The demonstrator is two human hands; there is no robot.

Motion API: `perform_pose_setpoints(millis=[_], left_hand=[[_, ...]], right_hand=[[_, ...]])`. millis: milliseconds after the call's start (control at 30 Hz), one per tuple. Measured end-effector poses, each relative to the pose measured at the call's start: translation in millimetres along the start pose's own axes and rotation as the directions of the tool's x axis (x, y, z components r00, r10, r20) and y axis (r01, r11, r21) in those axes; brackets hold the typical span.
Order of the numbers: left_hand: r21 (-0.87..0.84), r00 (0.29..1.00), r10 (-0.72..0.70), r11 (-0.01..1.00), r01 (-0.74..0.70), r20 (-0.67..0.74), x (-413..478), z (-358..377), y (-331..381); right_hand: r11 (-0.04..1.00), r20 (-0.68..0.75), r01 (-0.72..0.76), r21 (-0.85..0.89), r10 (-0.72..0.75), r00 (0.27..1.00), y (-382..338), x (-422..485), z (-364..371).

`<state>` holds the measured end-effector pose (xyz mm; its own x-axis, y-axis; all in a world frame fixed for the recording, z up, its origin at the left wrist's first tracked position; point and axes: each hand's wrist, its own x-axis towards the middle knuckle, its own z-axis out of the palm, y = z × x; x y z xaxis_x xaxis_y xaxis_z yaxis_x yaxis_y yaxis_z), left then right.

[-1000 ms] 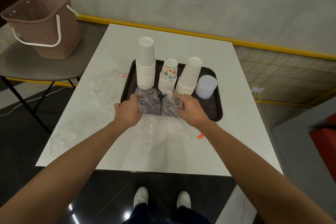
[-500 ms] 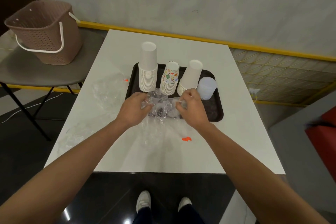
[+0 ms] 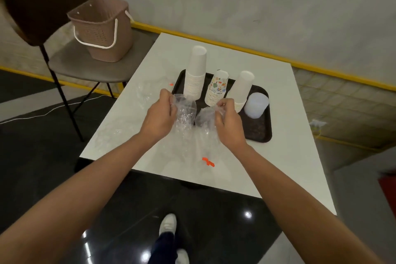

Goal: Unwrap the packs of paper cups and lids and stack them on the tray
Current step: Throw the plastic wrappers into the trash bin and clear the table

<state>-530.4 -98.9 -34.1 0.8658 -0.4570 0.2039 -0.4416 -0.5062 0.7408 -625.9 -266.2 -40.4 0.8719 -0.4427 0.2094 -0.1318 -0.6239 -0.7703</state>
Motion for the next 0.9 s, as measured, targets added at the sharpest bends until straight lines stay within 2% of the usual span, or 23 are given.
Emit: perform_pose_setpoints(millis=[100,267,367,533,767,900], left_hand=[[-0.002,0.997,-0.007,1.0,0.007,-0.079,-10.7,-18.5,-2.1],[0.064,0.992,-0.009,0.998,0.017,-0.127,-23.5,-49.3,-13.1],[0.075,0.985,0.024,0.997,-0.011,-0.173,-28.6,-69.1,-25.5],[-0.017,0.972,-0.055,0.998,0.053,-0.226,-24.4,-109.1,-54.8],[-0.114,0.978,-0.094,0.991,0.074,-0.184,-9.2,-180.0,-121.0],[-0.15,0.978,-0.133,0.983,0.11,-0.159,3.5,-216.3,-168.5]], right_hand=[[0.997,0.004,0.068,0.023,-0.068,0.998,-15.3,-1.9,9.7],[0.981,0.035,0.194,0.003,-0.194,0.98,-38.1,-2.1,36.3],[0.98,0.049,0.199,0.03,-0.2,0.979,-57.7,-0.4,54.0],[0.974,0.057,0.198,0.107,-0.205,0.977,-98.4,11.1,93.1],[0.973,0.076,0.178,0.147,-0.19,0.979,-154.7,28.4,176.5],[0.976,0.077,0.118,0.183,-0.133,0.988,-182.0,35.0,228.8]])
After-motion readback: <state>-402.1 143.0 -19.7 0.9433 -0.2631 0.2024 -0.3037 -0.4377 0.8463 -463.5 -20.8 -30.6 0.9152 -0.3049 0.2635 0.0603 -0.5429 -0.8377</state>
